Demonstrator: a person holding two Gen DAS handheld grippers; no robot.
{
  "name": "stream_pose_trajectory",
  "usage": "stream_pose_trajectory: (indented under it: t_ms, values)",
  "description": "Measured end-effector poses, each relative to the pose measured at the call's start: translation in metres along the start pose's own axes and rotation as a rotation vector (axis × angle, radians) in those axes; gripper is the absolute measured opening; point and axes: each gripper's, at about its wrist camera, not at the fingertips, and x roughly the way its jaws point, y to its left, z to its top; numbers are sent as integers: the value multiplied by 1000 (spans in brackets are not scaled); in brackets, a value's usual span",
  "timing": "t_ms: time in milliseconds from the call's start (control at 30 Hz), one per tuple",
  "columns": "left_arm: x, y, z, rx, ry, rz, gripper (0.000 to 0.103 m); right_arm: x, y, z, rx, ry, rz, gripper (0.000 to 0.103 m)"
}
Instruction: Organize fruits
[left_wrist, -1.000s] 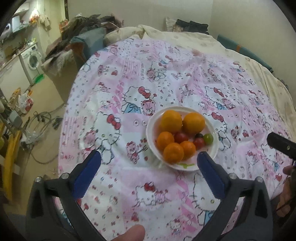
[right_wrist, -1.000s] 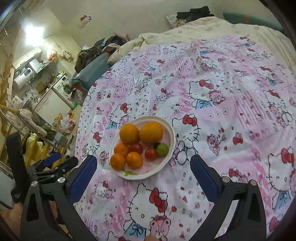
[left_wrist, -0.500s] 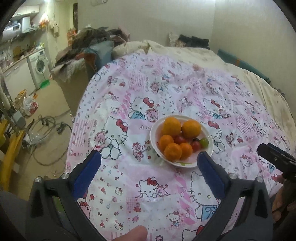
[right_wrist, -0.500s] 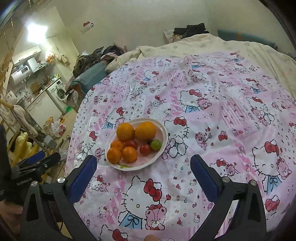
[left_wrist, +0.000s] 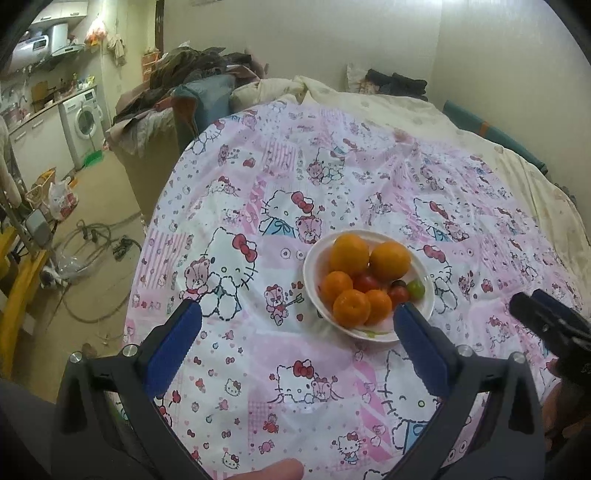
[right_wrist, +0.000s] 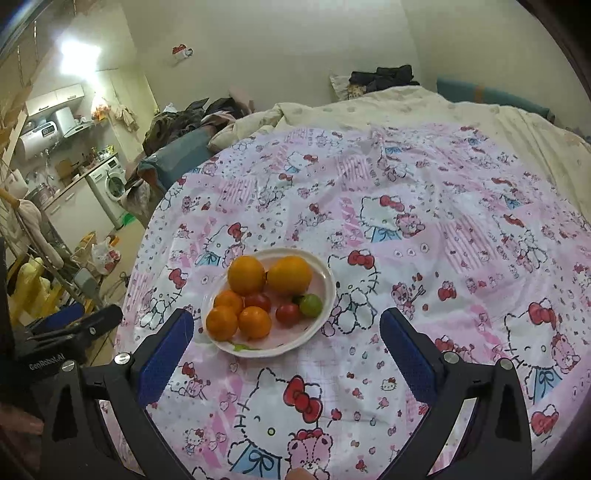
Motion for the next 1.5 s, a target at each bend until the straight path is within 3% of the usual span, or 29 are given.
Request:
stream_pose_trajectory:
  t_ms: [500,1500]
  values:
    - [-1,-4,1,7,9,-32,102,8,-3,-3,9,32,-14,103]
    - [-1,-3,-1,-2,14,-33,102,2,0,-1,7,15,-14,103]
